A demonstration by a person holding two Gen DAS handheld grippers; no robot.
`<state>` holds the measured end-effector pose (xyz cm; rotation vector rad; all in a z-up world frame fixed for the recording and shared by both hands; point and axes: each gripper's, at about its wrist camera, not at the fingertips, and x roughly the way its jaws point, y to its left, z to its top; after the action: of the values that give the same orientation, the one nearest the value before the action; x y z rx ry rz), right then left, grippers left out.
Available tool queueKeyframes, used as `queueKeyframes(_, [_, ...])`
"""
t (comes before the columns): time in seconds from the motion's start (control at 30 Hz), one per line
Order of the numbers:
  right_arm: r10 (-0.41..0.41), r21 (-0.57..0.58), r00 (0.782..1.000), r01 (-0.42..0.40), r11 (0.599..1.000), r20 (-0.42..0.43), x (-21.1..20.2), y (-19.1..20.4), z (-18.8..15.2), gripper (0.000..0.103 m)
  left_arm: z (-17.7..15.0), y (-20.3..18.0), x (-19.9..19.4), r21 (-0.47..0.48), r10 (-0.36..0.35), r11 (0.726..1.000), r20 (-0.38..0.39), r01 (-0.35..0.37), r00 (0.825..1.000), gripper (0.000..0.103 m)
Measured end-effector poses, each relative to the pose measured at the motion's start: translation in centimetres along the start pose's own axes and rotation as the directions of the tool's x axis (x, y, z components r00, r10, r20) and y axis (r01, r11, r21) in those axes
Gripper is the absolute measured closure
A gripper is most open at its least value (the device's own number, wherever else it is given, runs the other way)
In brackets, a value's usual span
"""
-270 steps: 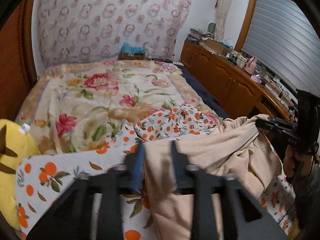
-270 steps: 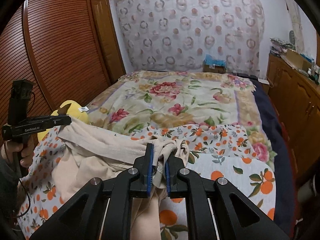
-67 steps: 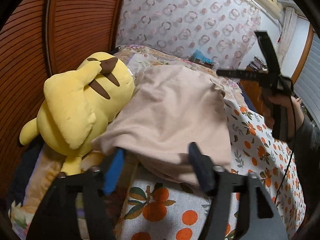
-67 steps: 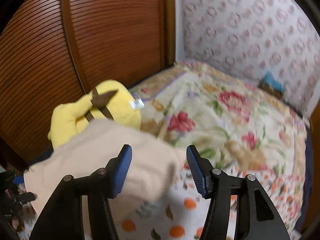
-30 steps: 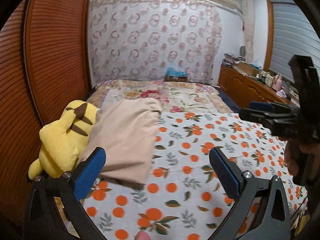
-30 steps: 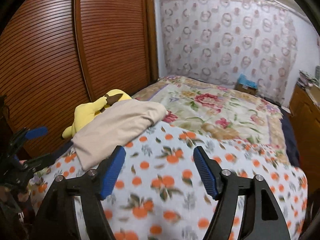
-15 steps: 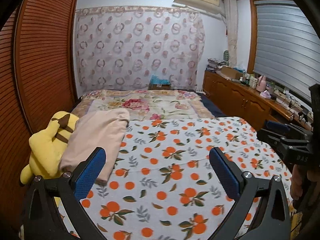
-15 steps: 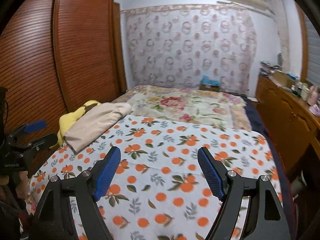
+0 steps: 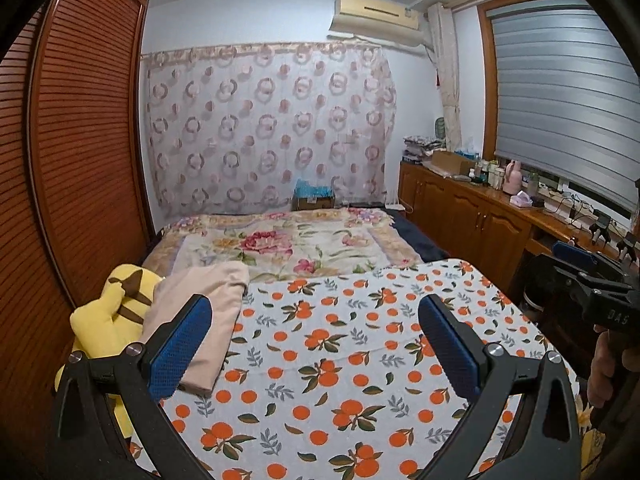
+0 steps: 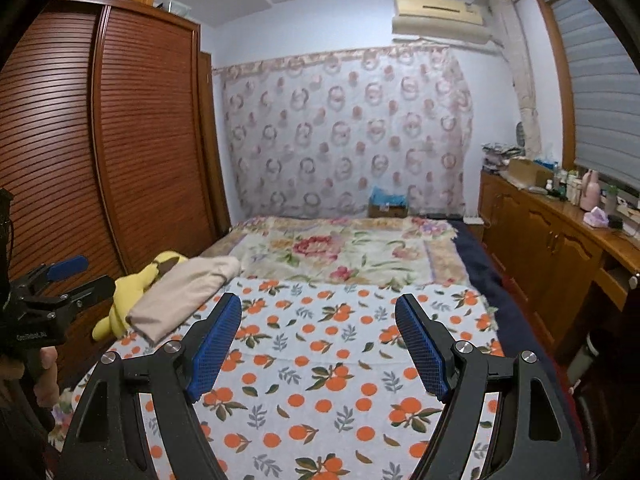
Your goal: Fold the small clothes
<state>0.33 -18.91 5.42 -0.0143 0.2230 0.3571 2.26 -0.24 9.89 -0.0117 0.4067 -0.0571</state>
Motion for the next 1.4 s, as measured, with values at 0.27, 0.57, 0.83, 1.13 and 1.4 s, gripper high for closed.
queueKeyframes(0.27, [-0.029,0.007,0.999,0.029,1.000,0.027,0.1,0.3,-1.2,0.022,0.3,0.1,-0.8,-0.006,0.024,1.000,0.016,-0.024,1.000,0.000])
queueKeyframes(0.57, [-0.029,0.005,0.999,0.029,1.000,0.024,0.2,0.4,-1.5,0.022,-0.1,0.3,-0.5,-0.014,0.032,0.999,0.006,-0.032,0.999,0.000])
queueKeyframes(0.83, [-0.023,0.004,0.999,0.023,1.000,0.023,0.2,-0.1,-1.4,0.022,-0.1,0.4,-0.5,-0.015,0.032,0.999,0.006,-0.032,0.999,0.000])
queueKeyframes(1.13, [-0.017,-0.001,1.000,0.017,1.000,0.022,0.3,-0.6,-1.4,0.022,-0.1,0.5,-0.5,-0.014,0.032,0.999,0.006,-0.032,0.999,0.000])
queueKeyframes(1.4, [-0.014,-0.004,1.000,0.014,1.000,0.019,0.4,-0.9,-1.3,0.022,-0.1,0.5,-0.5,-0.014,0.032,0.999,0.006,-0.031,0.999,0.000])
